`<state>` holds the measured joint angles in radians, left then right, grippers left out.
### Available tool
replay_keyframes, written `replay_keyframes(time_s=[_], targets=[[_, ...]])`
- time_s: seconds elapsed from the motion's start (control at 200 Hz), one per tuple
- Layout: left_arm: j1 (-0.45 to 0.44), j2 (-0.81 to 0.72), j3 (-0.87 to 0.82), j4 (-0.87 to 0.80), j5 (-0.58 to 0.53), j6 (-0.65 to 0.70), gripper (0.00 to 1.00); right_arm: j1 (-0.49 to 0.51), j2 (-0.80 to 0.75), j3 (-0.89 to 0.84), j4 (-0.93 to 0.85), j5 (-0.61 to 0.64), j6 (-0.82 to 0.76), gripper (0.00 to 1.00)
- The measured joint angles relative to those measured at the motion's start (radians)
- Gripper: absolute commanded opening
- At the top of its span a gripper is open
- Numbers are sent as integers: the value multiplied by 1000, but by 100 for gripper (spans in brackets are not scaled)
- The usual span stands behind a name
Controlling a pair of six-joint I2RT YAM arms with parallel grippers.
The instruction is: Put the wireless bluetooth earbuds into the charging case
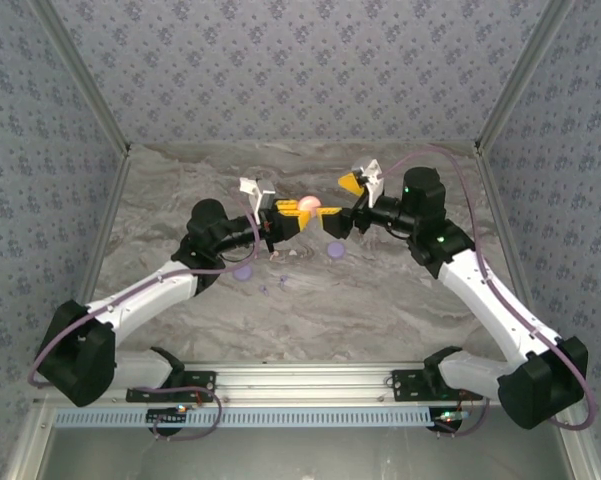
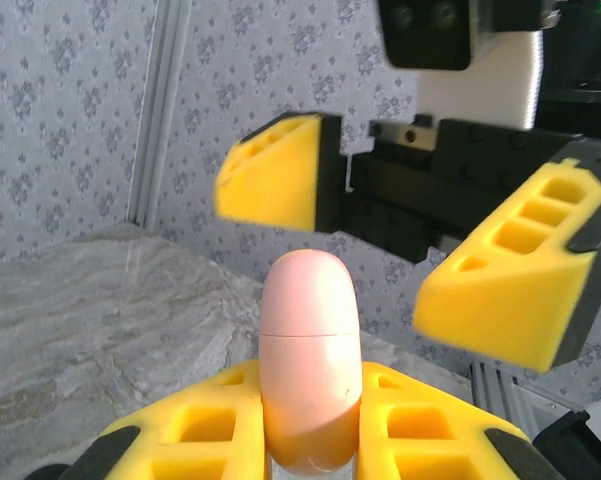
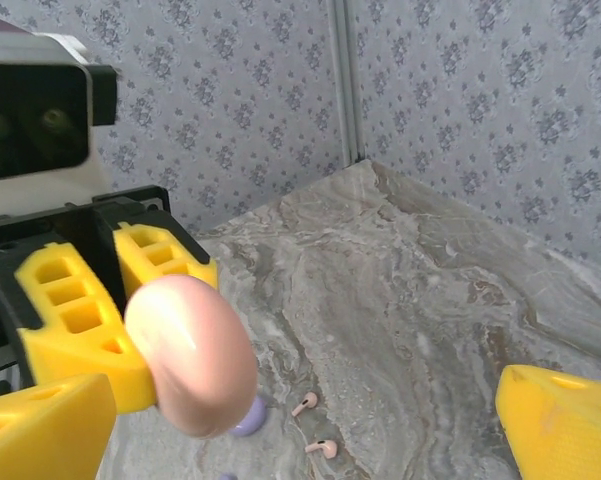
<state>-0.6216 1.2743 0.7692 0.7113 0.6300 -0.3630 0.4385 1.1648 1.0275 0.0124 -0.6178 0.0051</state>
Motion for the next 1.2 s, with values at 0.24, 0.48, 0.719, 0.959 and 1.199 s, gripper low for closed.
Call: replay_keyframes(time_s=[0.24, 0.48, 0.719, 0.959, 1.199], targets=[[-1, -23, -10, 24, -18, 27, 0, 9, 45, 32, -1, 11, 18, 100], [-3, -38, -24, 23, -39, 60, 0, -8, 84, 96, -7, 8, 40, 100], [-14, -47, -25, 16, -33, 87, 0, -22, 126, 161, -32, 11, 45, 100], [-14, -80, -36, -19, -58, 120, 0, -59, 103, 165, -50, 14, 67, 100], [-14, -244, -115, -100, -165, 193, 0, -84, 61, 165, -113, 82, 141, 100]])
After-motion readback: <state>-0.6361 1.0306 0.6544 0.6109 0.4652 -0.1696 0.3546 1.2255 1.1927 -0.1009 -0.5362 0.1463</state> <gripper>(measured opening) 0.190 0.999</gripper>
